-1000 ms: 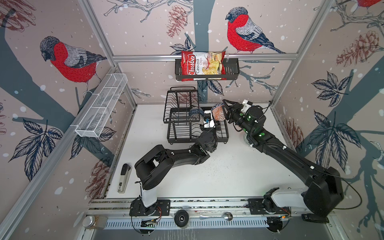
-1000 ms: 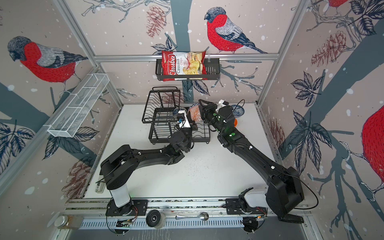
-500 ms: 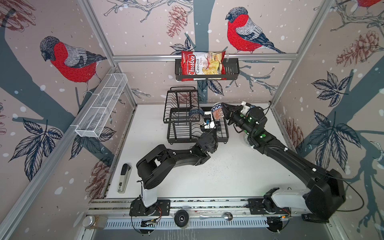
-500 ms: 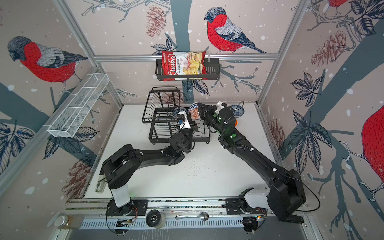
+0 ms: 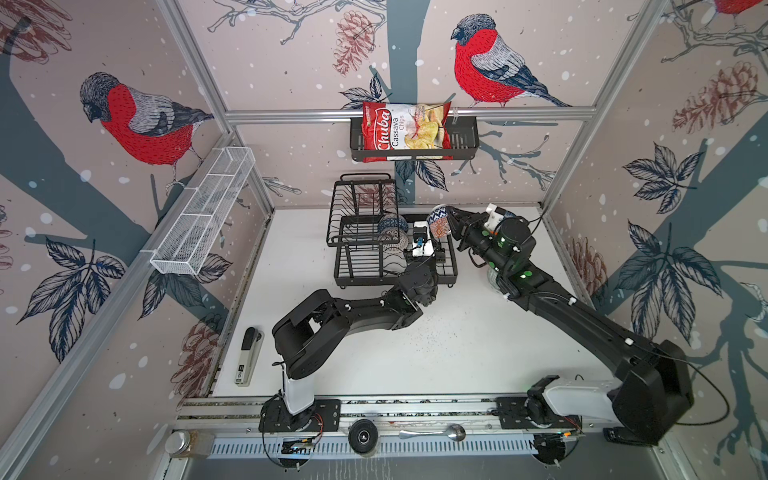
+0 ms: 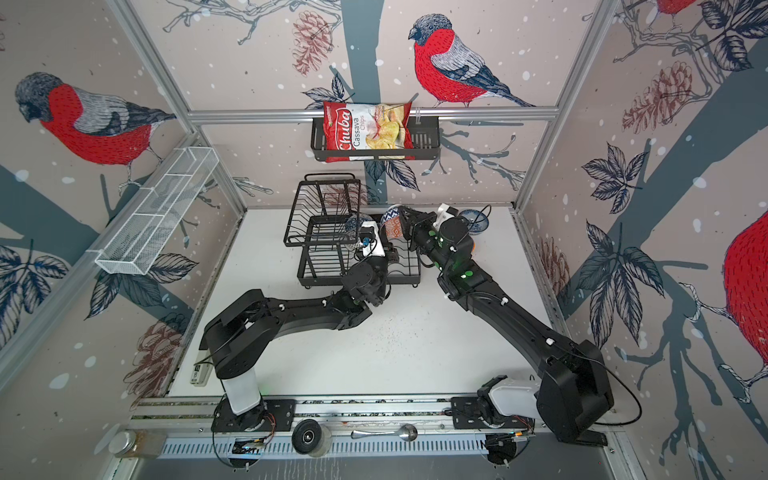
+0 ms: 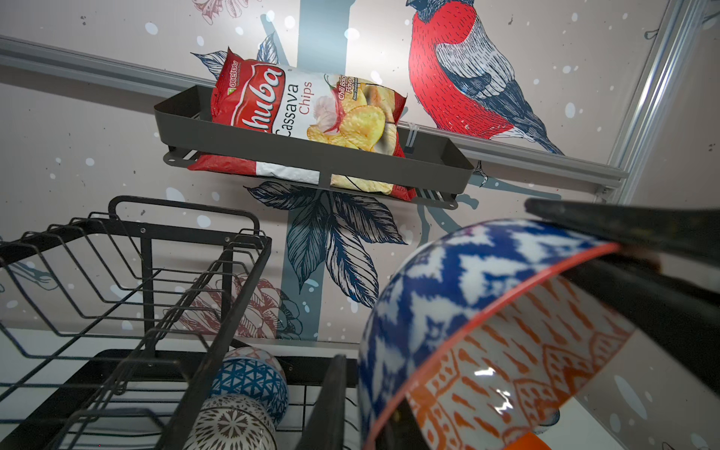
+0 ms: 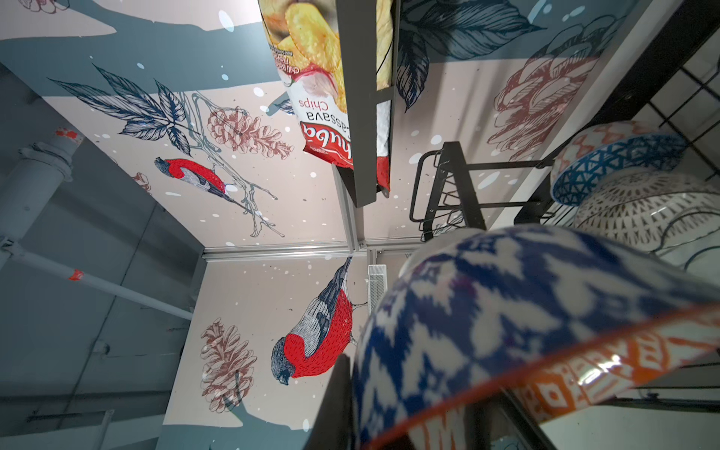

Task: Load bowls into a dish rack
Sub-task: Pick up the bowl from the middle-right of the table, then place the bowl in the dish rack.

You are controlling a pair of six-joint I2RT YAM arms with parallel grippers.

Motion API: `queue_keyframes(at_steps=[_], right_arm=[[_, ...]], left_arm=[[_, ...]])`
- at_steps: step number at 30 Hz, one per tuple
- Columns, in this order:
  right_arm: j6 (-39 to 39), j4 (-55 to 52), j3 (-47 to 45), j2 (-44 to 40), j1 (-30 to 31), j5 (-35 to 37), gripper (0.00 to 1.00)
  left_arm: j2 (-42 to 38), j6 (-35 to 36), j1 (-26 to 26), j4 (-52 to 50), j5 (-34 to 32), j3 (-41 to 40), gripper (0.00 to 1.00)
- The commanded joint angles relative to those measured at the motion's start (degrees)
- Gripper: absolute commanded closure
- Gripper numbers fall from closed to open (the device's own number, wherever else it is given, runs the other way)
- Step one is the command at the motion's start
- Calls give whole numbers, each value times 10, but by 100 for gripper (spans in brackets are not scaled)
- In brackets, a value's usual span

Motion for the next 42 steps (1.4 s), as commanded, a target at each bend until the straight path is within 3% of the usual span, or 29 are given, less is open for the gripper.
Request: queue_keyframes(at_steps=[1, 10, 14, 20, 29, 37, 42], right_arm=[[-33, 18, -2, -4, -2, 39, 100], [-39, 29, -6, -5, -4, 40, 100], [-37, 31, -12, -4, -7, 45, 100], [-43, 44, -10, 3, -22, 41, 100], [-72, 33, -13, -3, -43, 32, 100], [-79, 51, -36, 1, -46, 16, 100], [-101, 50, -50, -5, -43, 21, 100]], left_arm=[[-12, -12, 1, 6, -8, 0, 77], [-22, -35, 1, -40, 6, -7, 55], [-31, -48, 1, -60, 8, -12, 22], [-43, -56, 1, -113, 11, -9, 4], [-74, -84, 1, -245, 49, 1, 3], [-105, -110, 1, -427, 86, 67, 3], [-132, -116, 2, -526, 142, 100, 3]])
